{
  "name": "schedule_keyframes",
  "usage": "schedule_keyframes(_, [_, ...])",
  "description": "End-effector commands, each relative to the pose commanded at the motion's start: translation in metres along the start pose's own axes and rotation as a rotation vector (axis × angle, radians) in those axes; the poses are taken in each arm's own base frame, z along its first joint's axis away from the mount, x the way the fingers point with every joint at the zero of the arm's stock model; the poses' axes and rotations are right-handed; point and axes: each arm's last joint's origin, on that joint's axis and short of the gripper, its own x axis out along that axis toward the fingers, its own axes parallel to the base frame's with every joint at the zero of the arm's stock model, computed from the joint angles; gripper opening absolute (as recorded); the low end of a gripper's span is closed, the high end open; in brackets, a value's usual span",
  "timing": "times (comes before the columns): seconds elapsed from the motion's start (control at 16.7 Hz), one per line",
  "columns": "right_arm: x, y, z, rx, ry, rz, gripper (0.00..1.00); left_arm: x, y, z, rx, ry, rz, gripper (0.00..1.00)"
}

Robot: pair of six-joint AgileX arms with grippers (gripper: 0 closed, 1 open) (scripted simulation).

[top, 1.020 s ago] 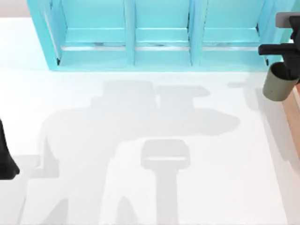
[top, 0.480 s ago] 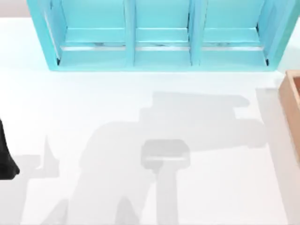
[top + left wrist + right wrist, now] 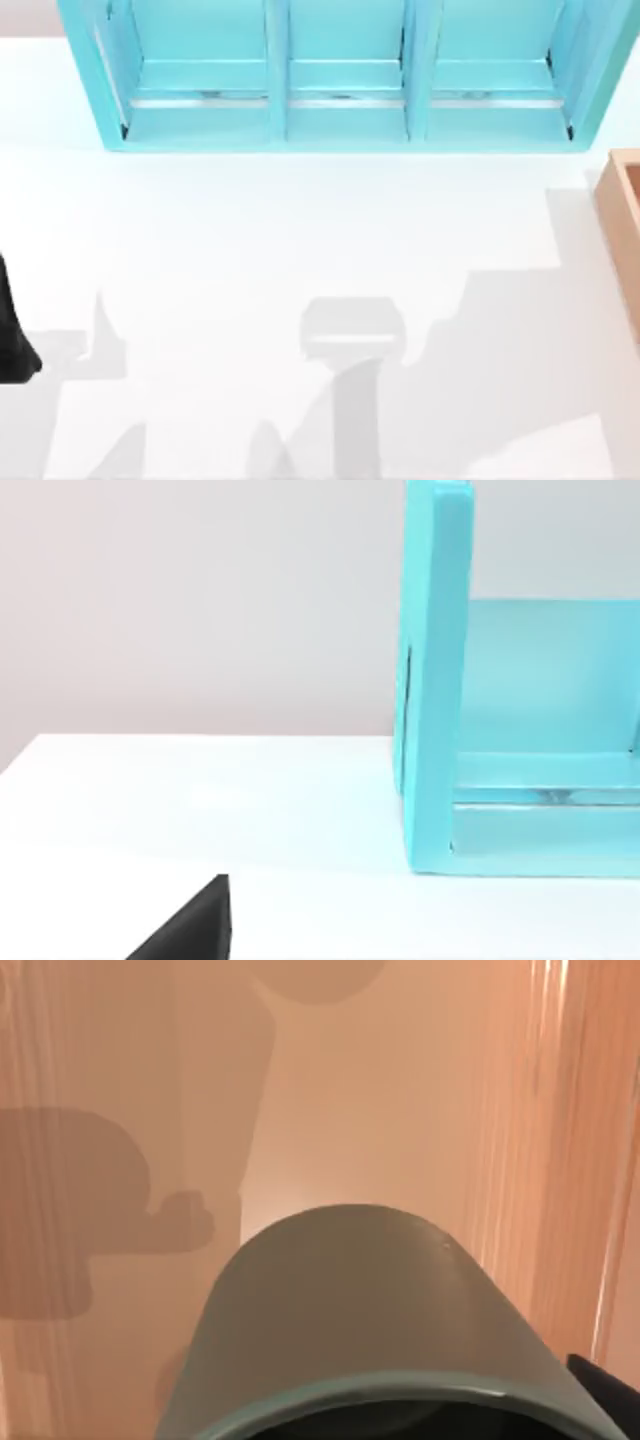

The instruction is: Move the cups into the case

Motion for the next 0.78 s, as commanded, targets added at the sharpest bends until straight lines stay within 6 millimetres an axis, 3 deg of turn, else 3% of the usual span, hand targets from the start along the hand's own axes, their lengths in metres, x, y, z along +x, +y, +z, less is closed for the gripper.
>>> schedule_keyframes(0.3, [0.005,0.001,0.001,-0.002,0.003,0.003,0.00,0.000,0.000,0.000,0.000,0.000,0.000,1.00])
schedule_keyframes(0.78, [0.063,0.009,-0.001,0.000,0.001,0.000,0.00,0.000,0.000,0.000,0.000,0.000,0.000,1.00])
